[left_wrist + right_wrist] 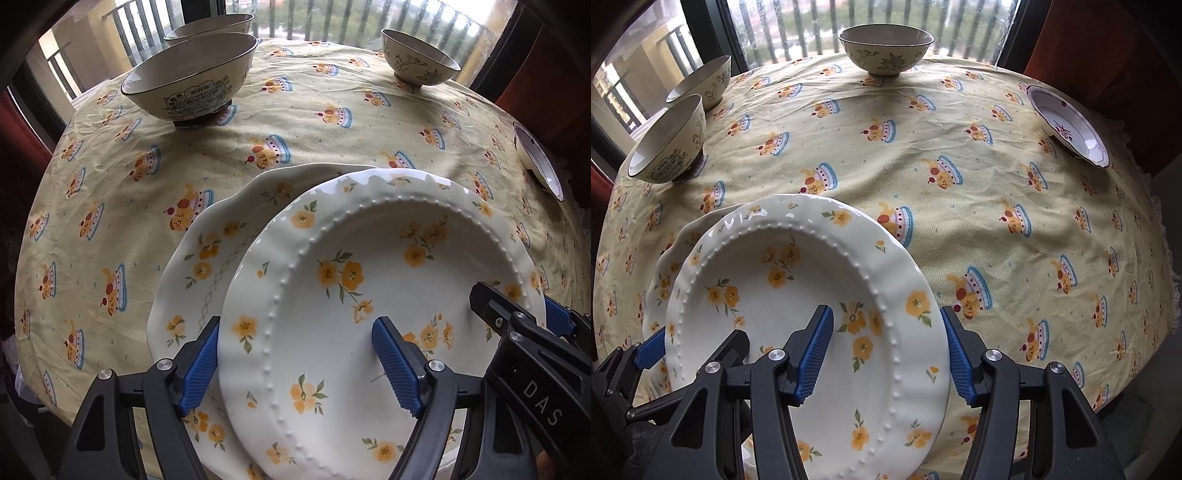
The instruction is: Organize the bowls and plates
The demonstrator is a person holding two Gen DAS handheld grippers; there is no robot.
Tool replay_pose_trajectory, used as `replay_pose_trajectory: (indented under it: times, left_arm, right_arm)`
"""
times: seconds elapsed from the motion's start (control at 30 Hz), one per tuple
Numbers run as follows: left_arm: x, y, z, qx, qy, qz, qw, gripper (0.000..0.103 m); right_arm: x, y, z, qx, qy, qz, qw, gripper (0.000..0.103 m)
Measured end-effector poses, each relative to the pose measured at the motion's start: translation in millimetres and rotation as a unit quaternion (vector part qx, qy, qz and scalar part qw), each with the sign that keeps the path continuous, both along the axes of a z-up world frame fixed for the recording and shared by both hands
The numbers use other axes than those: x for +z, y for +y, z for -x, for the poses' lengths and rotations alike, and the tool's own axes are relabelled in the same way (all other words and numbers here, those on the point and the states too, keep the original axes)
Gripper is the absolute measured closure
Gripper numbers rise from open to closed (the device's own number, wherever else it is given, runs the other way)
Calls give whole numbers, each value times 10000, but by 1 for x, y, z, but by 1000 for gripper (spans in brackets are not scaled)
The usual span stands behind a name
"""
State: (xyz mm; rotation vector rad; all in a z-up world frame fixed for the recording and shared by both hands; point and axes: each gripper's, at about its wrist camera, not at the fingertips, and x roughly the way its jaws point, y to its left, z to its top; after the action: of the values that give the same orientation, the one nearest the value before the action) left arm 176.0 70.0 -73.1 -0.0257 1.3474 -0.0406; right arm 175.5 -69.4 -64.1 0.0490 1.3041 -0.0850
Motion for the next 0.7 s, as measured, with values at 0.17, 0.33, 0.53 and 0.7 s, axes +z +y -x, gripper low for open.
replay_pose_trajectory:
  times: [0.17, 0.33, 0.53, 0.7]
  left_arm:
    - [1, -16, -4, -470, -156, -420, 9979, 11]
    - [4, -12, -9, -459, -99, -394, 9981, 11]
    - [17, -2, -10, -374, -188, -233, 9989, 11]
    - [19, 8, -14, -218, -146, -99, 9996, 11]
  right_arm:
    - [0, 6, -1, 266, -19, 131, 9996, 41]
    - [5, 3, -2, 293, -103, 245, 9992, 42]
    - [18, -1, -2, 528, -292, 294, 9977, 59]
    - [14, 8, 0, 830, -175, 300, 9959, 70]
